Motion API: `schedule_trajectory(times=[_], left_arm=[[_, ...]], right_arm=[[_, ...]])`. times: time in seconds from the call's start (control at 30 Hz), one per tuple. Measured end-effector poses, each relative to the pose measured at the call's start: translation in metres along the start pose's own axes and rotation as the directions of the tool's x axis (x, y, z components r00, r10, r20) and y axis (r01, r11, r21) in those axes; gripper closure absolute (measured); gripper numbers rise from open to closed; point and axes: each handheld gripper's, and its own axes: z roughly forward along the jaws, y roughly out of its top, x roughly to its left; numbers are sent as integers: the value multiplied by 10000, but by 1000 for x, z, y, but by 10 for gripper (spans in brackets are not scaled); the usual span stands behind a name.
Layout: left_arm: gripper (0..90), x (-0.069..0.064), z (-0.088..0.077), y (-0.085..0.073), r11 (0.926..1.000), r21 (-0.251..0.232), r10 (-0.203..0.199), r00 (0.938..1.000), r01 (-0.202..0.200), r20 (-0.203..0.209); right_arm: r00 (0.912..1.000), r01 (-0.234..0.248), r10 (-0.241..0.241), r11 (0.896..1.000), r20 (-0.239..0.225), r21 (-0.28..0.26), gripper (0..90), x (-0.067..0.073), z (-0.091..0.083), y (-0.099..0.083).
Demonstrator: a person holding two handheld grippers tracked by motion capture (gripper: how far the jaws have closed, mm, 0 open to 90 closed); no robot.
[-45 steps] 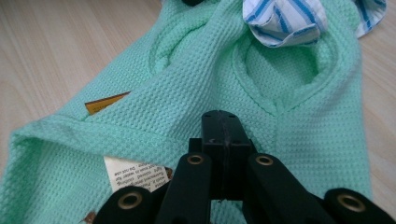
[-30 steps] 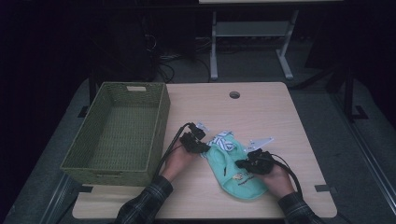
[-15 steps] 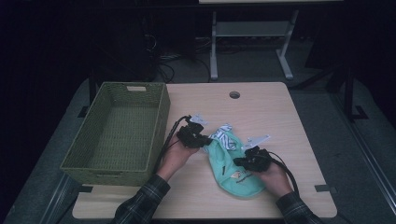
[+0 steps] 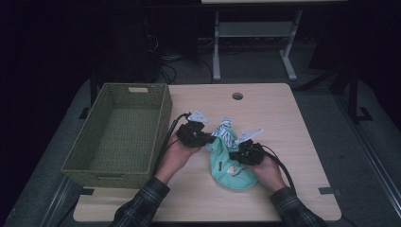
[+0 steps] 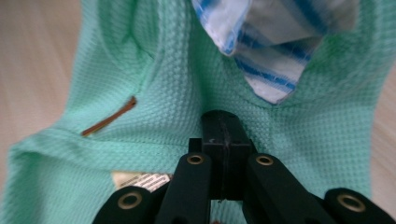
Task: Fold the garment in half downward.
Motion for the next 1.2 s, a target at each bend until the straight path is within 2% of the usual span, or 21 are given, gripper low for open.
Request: schedule_trajectory(times=[0.13,0.37,0.4,0.6,0.77,1.03,1.2], left_arm=[[844,3,3,-3,9999,63,-96,10000,96,-23],[844,4,2,-5,9998,141,-104,9998,106,-149],[844,5,2,-5,9997,229,-13,9998,17,-181],[844,8,1,-7,9997,235,-103,9995,110,-301],[844,9,1,-8,9994,333,-68,9992,81,-382],[844,9,0,-8,9995,316,-56,9992,68,-398],[844,1,-2,-2,9994,266,231,9996,-226,-177]], right_arm=[[9999,-80,82,9996,63,-255,897,-2,-19,-5],[9999,-76,77,9999,78,-92,897,-1,-42,-33],[9998,-157,158,9998,134,-92,897,0,-46,-37],[9992,-319,321,9995,230,-62,897,6,-66,-62],[9984,-540,537,9984,193,168,898,5,-67,-75],[9982,-587,583,9979,165,279,898,4,-64,-74],[9985,-528,524,9982,160,292,898,4,-62,-72]])
